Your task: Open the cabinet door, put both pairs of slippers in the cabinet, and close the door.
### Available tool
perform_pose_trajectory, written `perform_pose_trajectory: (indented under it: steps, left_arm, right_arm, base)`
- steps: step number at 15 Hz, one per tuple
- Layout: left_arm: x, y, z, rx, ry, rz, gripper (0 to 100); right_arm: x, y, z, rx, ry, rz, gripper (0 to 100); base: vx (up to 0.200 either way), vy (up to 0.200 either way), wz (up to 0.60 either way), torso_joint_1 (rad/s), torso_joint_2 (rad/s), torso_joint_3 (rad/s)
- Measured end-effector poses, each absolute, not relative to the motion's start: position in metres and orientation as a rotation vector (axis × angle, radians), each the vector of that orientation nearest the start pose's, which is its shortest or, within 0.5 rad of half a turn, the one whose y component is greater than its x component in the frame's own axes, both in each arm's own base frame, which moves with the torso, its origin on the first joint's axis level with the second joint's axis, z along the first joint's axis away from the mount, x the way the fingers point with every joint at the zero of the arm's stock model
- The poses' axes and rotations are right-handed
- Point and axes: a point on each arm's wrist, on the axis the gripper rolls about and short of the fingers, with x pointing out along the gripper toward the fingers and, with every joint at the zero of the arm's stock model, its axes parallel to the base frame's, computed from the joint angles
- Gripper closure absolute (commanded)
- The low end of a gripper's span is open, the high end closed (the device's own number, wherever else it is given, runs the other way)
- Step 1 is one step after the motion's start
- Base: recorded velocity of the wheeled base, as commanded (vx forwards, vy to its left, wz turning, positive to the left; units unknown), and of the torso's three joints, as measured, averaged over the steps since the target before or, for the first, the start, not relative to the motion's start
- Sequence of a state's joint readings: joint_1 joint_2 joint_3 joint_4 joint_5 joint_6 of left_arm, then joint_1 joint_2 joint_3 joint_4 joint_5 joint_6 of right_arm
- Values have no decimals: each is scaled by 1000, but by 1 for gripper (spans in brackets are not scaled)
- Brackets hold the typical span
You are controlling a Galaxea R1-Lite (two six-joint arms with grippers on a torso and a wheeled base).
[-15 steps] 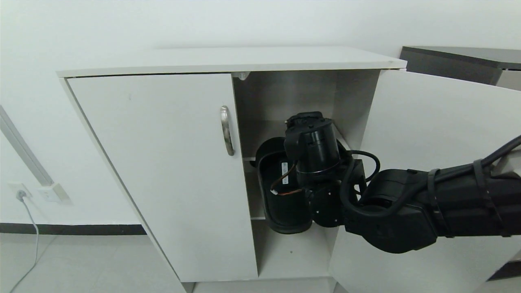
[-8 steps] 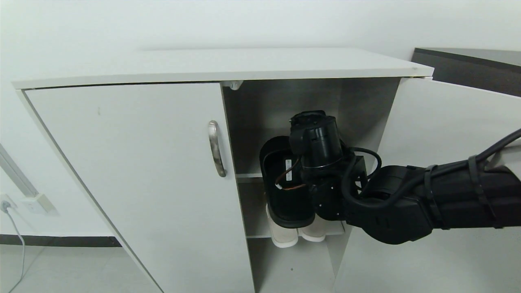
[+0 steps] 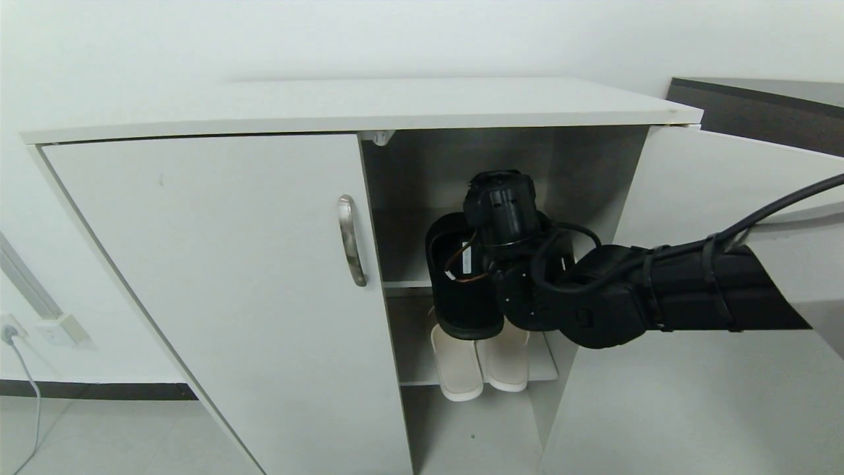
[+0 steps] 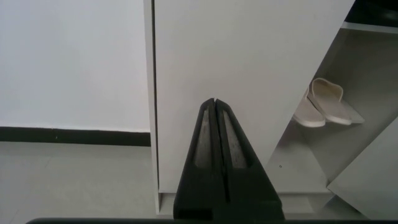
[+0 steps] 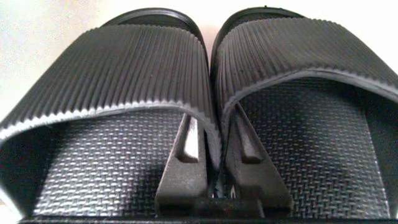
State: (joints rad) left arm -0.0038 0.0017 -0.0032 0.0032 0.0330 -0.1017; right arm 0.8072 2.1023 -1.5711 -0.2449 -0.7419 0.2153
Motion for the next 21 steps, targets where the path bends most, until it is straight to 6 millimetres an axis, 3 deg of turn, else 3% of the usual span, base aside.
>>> perform_pose_trajectory:
  steps: [7, 20, 21]
  left_arm:
    - [-23, 1, 76, -103, 1, 30, 100]
    - [-23, 1, 76, -104, 1, 30, 100]
    - [-23, 1, 76, -104, 1, 30, 100]
  right_arm:
    - [350, 305, 214, 24, 218, 18, 100]
    - [356, 308, 216, 31, 218, 16, 100]
    - [356, 308, 215, 30, 218, 16, 0]
  base:
    - [0, 0, 0, 0, 0, 0]
    - [0, 0, 0, 0, 0, 0]
    - [0, 0, 0, 0, 0, 0]
